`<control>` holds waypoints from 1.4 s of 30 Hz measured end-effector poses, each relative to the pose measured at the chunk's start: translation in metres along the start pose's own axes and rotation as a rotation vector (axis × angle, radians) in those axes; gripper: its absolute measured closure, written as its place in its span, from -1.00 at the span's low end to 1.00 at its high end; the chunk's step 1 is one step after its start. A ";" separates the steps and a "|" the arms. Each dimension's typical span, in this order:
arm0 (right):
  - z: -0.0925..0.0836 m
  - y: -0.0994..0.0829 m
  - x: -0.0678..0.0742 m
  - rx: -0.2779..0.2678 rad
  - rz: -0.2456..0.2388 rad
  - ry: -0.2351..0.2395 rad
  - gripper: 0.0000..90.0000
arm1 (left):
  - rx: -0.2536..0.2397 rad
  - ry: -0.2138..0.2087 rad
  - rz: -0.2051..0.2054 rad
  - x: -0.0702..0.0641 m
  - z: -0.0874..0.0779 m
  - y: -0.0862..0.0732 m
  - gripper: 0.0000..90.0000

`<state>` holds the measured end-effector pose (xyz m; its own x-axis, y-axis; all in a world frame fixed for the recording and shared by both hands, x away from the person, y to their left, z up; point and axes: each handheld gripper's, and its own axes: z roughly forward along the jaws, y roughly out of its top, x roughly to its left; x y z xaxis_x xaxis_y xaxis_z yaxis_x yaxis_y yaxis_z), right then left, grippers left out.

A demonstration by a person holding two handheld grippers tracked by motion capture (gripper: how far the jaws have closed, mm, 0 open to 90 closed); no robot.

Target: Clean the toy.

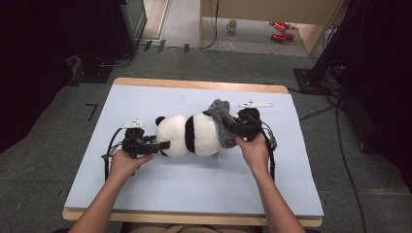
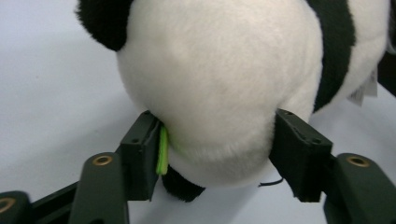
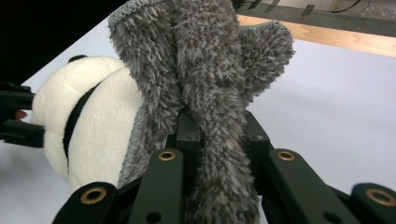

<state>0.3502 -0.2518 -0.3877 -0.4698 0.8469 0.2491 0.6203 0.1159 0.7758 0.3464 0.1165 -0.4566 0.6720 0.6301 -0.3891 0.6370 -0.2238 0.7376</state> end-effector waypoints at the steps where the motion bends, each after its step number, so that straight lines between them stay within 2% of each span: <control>1: 0.001 0.000 0.000 0.001 -0.003 0.001 0.67 | -0.001 -0.002 0.017 0.000 -0.001 -0.002 -0.20; 2: 0.001 0.000 -0.001 0.000 -0.002 0.002 0.67 | -0.001 -0.002 0.017 0.000 -0.001 -0.002 -0.22; 3: 0.002 0.000 -0.001 0.000 -0.002 0.002 0.67 | -0.008 -0.004 0.042 0.001 -0.003 -0.007 -0.24; 7: 0.007 0.002 -0.004 -0.002 0.002 -0.006 0.67 | -0.014 -0.005 0.039 0.003 0.000 -0.011 -0.28; 12: 0.015 0.004 -0.009 -0.001 0.003 -0.015 0.67 | -0.031 0.007 0.050 0.005 0.012 -0.013 -0.37; 15: 0.018 0.006 -0.012 0.005 0.010 -0.028 0.67 | -0.063 0.008 0.019 0.009 0.019 -0.009 -0.37; 16: 0.019 0.006 -0.013 0.006 0.014 -0.034 0.67 | -0.063 0.008 0.019 0.009 0.019 -0.009 -0.33; 17: 0.020 0.006 -0.015 0.005 0.019 -0.034 0.67 | -0.072 -0.002 -0.016 0.009 0.022 -0.009 -0.26; 19: 0.020 0.005 -0.017 0.007 0.042 -0.024 0.68 | -0.069 0.023 -0.027 0.004 0.022 -0.007 -0.02; 21: 0.019 0.005 -0.018 0.005 0.045 -0.021 0.68 | -0.054 0.041 -0.014 0.000 0.022 -0.005 0.25; 25: 0.014 0.006 -0.016 0.009 0.049 -0.014 0.69 | -0.034 0.011 -0.051 0.001 0.018 -0.004 0.52; 27: 0.010 0.007 -0.015 0.009 0.054 -0.008 0.69 | -0.017 -0.023 -0.088 0.000 0.013 -0.004 0.60; 29: 0.005 0.011 -0.011 -0.002 0.042 -0.014 0.69 | 0.001 -0.043 -0.083 -0.005 0.006 -0.003 0.61; 32: -0.007 0.018 -0.005 -0.024 0.026 0.000 0.69 | 0.001 -0.054 -0.101 -0.013 -0.004 -0.004 0.61; 35: -0.016 0.026 0.005 -0.038 0.007 0.014 0.69 | 0.004 -0.016 -0.082 -0.014 -0.004 -0.007 0.59; 36: -0.018 0.027 0.009 -0.042 0.000 0.022 0.69 | 0.000 -0.016 -0.091 -0.013 -0.003 -0.007 0.57; 42: -0.010 0.026 0.040 -0.018 -0.045 0.086 0.69 | -0.040 0.012 -0.109 -0.008 0.004 -0.006 0.52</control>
<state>0.3413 -0.2204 -0.3521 -0.5501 0.7929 0.2621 0.5862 0.1432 0.7974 0.3386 0.1092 -0.4602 0.5947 0.6578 -0.4622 0.6904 -0.1232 0.7129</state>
